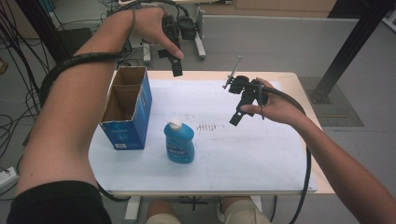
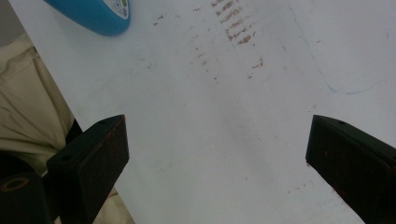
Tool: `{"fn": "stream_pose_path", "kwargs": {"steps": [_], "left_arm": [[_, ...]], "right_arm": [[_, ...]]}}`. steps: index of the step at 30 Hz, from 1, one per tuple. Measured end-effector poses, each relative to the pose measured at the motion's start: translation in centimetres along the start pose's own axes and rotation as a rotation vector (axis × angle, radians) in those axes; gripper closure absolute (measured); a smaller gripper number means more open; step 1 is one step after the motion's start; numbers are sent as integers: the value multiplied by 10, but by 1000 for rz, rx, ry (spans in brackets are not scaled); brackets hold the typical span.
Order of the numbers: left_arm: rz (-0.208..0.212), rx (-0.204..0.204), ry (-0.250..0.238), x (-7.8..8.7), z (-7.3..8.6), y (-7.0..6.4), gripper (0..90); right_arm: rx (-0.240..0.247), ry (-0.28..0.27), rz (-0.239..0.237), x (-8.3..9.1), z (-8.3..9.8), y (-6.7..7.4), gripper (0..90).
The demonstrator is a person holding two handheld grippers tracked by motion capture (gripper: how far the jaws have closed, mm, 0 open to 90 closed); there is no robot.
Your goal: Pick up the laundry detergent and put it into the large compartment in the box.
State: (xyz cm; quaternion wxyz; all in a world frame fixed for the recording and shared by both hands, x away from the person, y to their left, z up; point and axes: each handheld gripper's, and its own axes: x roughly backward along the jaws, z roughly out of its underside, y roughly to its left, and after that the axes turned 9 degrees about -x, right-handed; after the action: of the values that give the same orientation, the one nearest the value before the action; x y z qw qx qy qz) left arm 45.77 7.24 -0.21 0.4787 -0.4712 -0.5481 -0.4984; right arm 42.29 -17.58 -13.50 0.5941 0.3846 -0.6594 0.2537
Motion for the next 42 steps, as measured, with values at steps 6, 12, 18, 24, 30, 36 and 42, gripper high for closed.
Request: {"fn": "stream_pose_path", "kwargs": {"steps": [6, 12, 18, 24, 30, 36, 42], "left_arm": [[1, 0, 2, -1, 0, 0, 80], [2, -1, 5, 1, 0, -1, 81], [-6, 2, -5, 7, 1, -2, 81], [-5, -1, -6, 7, 1, -3, 80], [-5, 2, -5, 10, 1, -3, 80], [-6, 1, -5, 12, 1, -4, 80], [-11, 2, -11, 15, 2, -8, 80]], "right_arm": [[0, 0, -1, 0, 0, 0, 59], [0, -1, -1, 0, 0, 0, 59], [4, 0, 0, 1, 0, 0, 59], [1, -2, -1, 1, 1, 0, 59], [-3, -4, 0, 3, 3, -1, 59], [-1, -5, 0, 3, 3, 0, 59], [2, -7, 2, 3, 3, 1, 59]]}}
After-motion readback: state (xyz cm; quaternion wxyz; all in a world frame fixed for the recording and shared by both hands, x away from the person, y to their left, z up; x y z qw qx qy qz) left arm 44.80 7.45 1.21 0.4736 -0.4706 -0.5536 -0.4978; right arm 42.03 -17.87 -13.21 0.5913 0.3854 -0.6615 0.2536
